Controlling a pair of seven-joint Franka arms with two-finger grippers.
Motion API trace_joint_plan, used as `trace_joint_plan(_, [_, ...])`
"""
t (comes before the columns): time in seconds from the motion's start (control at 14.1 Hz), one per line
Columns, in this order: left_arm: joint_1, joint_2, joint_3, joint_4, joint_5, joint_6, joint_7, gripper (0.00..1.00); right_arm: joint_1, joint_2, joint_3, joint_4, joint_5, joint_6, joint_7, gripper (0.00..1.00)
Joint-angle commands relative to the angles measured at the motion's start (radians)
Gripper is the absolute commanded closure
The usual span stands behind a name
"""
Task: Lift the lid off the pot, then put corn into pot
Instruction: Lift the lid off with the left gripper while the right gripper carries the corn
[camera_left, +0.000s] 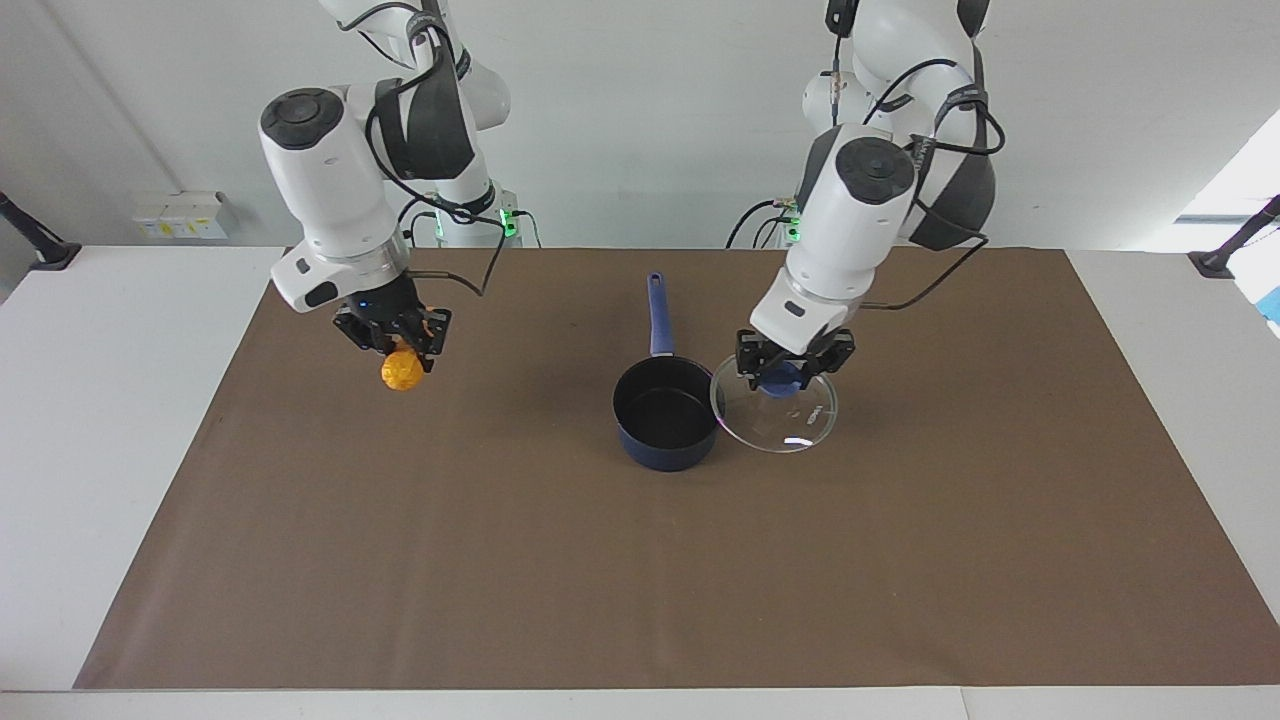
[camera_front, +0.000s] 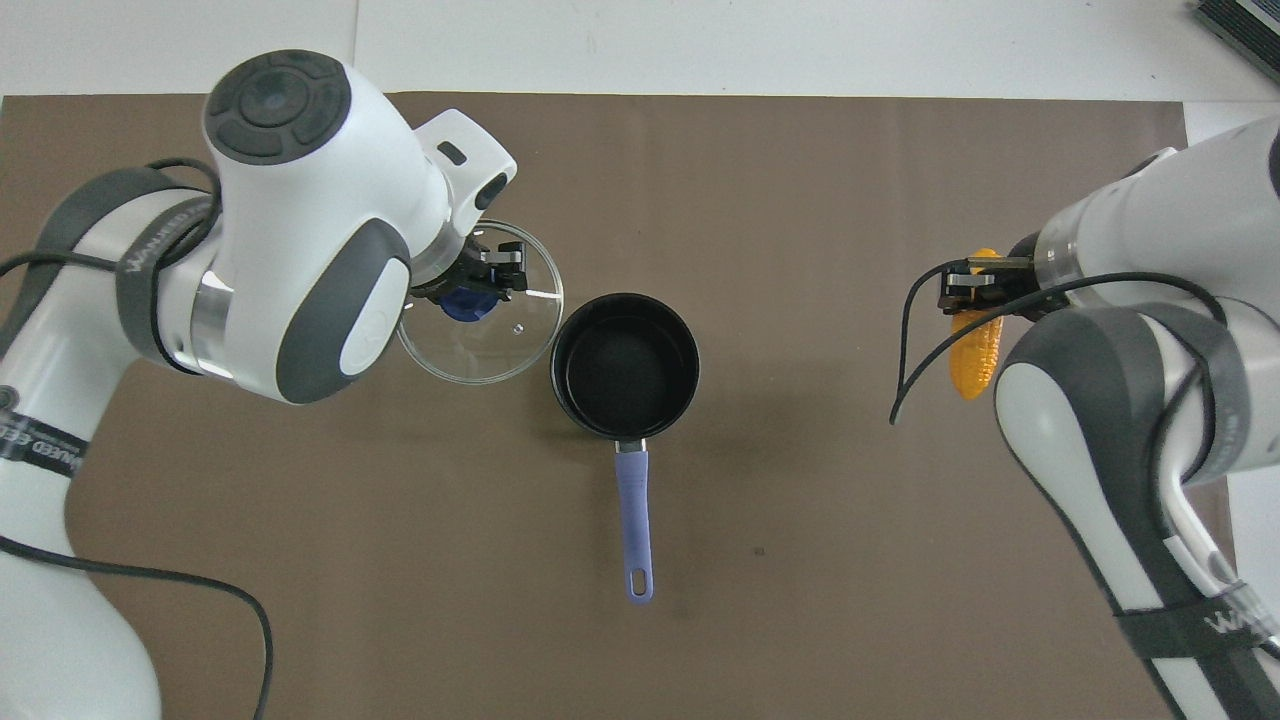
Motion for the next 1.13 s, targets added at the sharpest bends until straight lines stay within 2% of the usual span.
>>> trace_joint_plan(0.0, [0.08,-0.056,-0.006,-0.07,-0.006,-0.029,0.142,1.0,0.078,0.017,0.005,-0.018,0.021,0.081,0.103,1.0])
trace_joint_plan(0.21, [0.149,-0.092,-0.006,-0.135,-0.006,-0.026,0.25,1.0,0.208,0.074,0.01,-0.018,0.027,0.216,0.285,1.0])
trace_joint_plan(0.57, [0.251,-0.151,-0.008,-0.256,-0.006,0.021,0.403,1.0,0.33,0.178,0.011,-0.018,0.029,0.318,0.392,1.0])
trace_joint_plan(0.85, [0.35,-0.226,-0.006,-0.411,-0.006,0.132,0.593,1.0,0.351,0.283,0.063,-0.013,0.095,0.414,0.376,1.0])
trace_joint_plan(1.06, [0.421,-0.244,-0.008,-0.465,-0.006,0.15,0.682,1.0,0.35,0.303,0.076,-0.01,0.099,0.425,0.352,1.0])
